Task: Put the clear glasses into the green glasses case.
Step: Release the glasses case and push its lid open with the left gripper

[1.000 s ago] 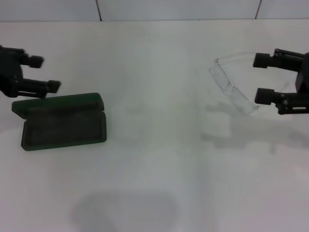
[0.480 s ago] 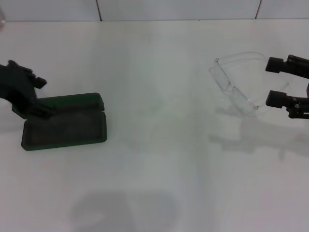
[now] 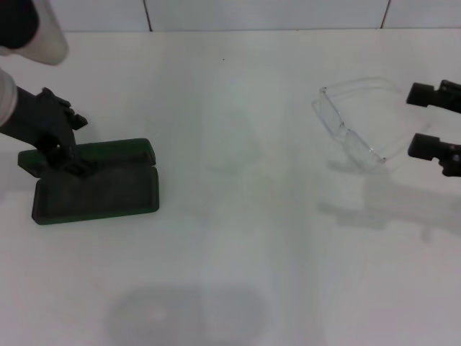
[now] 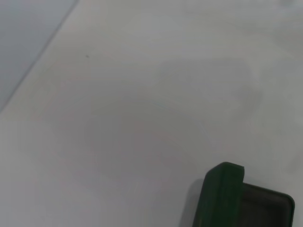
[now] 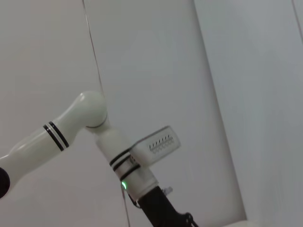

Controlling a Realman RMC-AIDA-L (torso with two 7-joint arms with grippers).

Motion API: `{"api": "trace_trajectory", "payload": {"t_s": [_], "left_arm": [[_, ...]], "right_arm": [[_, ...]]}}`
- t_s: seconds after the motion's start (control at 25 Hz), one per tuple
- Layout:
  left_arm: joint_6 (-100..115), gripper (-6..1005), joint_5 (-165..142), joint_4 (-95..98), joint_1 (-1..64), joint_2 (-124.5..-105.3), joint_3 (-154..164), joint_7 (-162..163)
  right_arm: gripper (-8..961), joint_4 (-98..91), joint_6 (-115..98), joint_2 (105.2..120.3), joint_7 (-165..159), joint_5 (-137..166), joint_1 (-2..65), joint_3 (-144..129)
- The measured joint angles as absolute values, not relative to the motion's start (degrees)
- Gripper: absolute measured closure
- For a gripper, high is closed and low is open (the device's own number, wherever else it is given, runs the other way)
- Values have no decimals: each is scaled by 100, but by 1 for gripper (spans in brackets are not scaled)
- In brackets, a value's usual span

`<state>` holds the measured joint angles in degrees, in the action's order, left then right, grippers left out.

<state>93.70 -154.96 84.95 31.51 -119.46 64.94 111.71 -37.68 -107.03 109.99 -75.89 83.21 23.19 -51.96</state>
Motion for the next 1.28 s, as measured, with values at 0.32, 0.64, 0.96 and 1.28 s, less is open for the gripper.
{"api": "trace_trajectory", "payload": {"t_s": [0.32, 0.64, 0.96, 1.28], "left_arm": [[8817, 240, -15816, 7925, 3325, -11958, 6936, 11200], [8728, 242, -16221, 7620, 3518, -11962, 7189, 11222], [8757, 495, -16230, 7962, 3425, -11965, 7606, 11290], [8862, 805, -16233, 8321, 3363, -11969, 8142, 11465]], "right_arm": [[92, -3688, -10808, 10998, -7454, 8337, 2229, -5046], [93, -3545, -10811, 10999, -7327, 8317, 2181, -4913], [93, -3306, -10857, 10989, -7115, 8310, 2172, -4630], [93, -2852, -11222, 10960, -6761, 8308, 2020, -3837]]}}
